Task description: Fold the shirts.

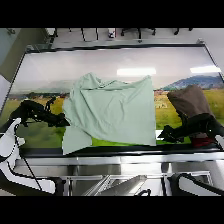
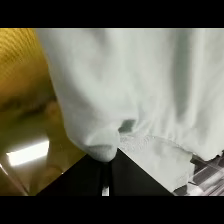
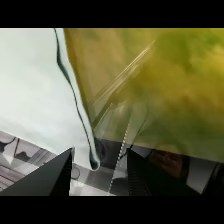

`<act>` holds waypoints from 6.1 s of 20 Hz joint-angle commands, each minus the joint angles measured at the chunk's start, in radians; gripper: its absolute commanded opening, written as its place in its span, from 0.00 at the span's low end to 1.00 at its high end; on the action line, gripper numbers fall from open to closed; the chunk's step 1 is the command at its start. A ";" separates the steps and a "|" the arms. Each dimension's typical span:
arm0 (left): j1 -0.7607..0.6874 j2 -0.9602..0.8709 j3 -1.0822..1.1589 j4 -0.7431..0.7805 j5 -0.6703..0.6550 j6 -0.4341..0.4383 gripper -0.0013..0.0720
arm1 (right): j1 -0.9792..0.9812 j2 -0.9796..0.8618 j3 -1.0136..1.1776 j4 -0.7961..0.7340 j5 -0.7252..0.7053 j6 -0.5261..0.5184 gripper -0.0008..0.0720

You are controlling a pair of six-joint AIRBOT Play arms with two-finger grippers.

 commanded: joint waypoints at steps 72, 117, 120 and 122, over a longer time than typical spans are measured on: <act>-0.354 -0.318 0.874 0.574 0.173 -0.396 0.04 | 0.198 -0.622 1.066 -0.241 0.113 0.119 0.04; 0.021 0.557 -0.579 0.182 -0.073 -0.535 0.84 | -0.156 -0.134 0.170 0.092 0.002 -0.090 0.68; 0.029 0.460 -0.560 0.079 -0.144 -0.436 0.84 | -0.129 -0.134 0.169 0.094 0.024 -0.090 0.68; 0.027 0.383 -0.496 0.068 -0.148 -0.415 0.84 | -0.113 -0.134 0.169 0.094 0.014 -0.090 0.68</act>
